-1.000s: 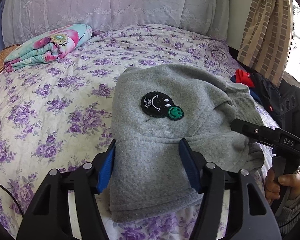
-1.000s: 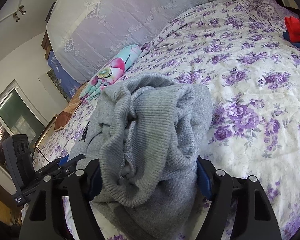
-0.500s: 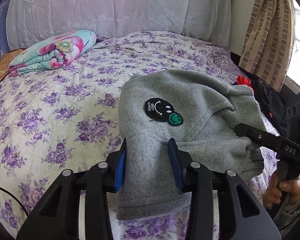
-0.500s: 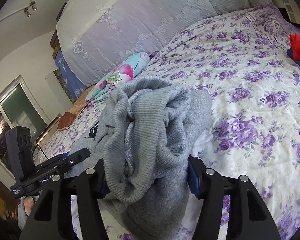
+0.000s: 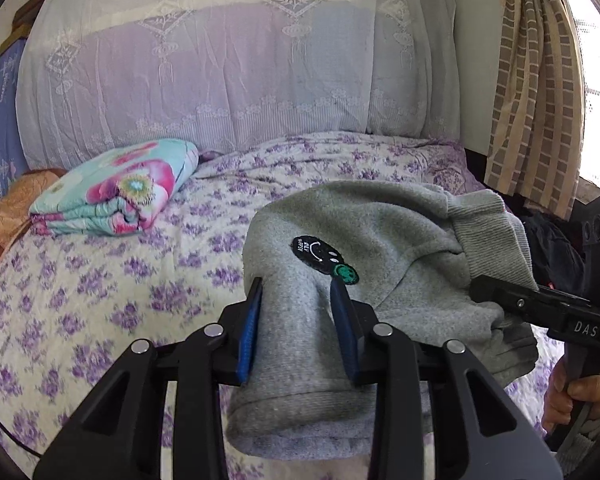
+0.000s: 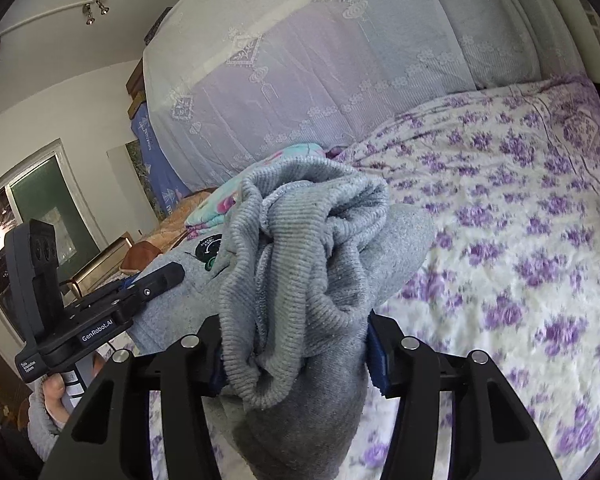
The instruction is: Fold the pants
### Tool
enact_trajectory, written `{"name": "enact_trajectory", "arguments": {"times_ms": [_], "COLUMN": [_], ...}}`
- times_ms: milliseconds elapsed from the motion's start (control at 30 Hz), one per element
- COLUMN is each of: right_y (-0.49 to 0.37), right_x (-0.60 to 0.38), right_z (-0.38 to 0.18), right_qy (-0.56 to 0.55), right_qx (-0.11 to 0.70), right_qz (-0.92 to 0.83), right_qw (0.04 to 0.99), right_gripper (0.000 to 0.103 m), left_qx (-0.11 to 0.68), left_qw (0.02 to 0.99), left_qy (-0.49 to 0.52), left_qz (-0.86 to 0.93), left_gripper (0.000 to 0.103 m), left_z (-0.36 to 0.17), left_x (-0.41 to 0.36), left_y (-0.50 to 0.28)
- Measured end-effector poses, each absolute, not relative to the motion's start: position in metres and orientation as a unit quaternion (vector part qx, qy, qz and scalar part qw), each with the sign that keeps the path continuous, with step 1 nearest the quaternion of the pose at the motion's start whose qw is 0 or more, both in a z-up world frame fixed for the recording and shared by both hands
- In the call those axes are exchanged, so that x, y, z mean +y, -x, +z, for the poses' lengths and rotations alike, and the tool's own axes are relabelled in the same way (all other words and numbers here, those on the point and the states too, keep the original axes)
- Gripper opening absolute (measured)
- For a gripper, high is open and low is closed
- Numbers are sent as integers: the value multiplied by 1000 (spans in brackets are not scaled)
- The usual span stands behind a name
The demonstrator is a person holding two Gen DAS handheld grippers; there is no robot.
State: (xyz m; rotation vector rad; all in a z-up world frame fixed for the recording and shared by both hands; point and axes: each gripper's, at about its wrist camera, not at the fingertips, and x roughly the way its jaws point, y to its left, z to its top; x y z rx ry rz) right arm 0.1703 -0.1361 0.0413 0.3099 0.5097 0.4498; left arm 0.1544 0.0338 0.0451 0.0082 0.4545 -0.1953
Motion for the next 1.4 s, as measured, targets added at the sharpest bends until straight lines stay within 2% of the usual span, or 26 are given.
{"name": "enact_trajectory", "arguments": {"times_ms": [333, 500, 667, 800, 833, 867, 900, 933, 1000, 1067, 1200, 1233, 1267, 1300, 1333, 1367, 1400], "right_y": [-328, -425, -514, -563, -573, -578, -583, -584, -580, -568, -523, -512, -507, -511, -526, -542, -546], "right_x": [-143, -148, -160, -164, -161, -160, -166, -178, -179, -178, -172, -166, -158, -148, -138, -135, -141], "right_z": [103, 103, 61, -14, -39, -61, -74, -77, -73, -64, -23, -16, -13, -18, -34, -56, -69], "right_qy": [-145, -143, -161, -154, -139, -124, -145, -187, -175, -174, -132, -119, -105, -84, -66, -72, -100], "right_qx": [220, 218, 240, 307, 341, 359, 372, 371, 363, 338, 235, 215, 209, 235, 296, 358, 376], "right_qz": [218, 208, 192, 150, 128, 102, 103, 123, 110, 99, 77, 83, 90, 91, 86, 83, 81], "right_qw": [940, 943, 938, 927, 921, 919, 911, 901, 908, 920, 960, 966, 968, 964, 949, 927, 917], "right_gripper": [53, 53, 53, 55, 57, 65, 70, 72, 78, 78, 78, 78, 78, 78, 78, 79, 81], "left_qx": [198, 209, 235, 290, 309, 329, 338, 330, 319, 316, 316, 315, 319, 331, 349, 368, 375], "left_qw": [978, 977, 972, 957, 951, 944, 940, 943, 946, 948, 948, 949, 947, 944, 937, 930, 927], "left_qy": [2, 8, 5, -7, -17, -23, -25, -37, -48, -35, 20, 22, 21, 14, 5, 0, 2], "left_qz": [-60, -35, -17, -17, -18, -19, -28, -18, -15, -13, -22, -19, -12, -6, -4, -3, -1], "left_gripper": [32, 32, 31, 31, 31, 31, 32, 32, 33, 41, 45, 57, 73, 77, 79, 80, 81], "left_z": [101, 104, 67, -3, -22, -41, -55, -61, -57, -52, -42, -39, -39, -43, -50, -60, -65], "left_x": [47, 53, 52, 48, 45, 43, 40, 38, 35, 41, 62, 64, 64, 62, 60, 58, 58], "left_y": [-303, -395, -476, -521, -530, -537, -541, -539, -534, -528, -509, -509, -508, -510, -515, -520, -521]}}
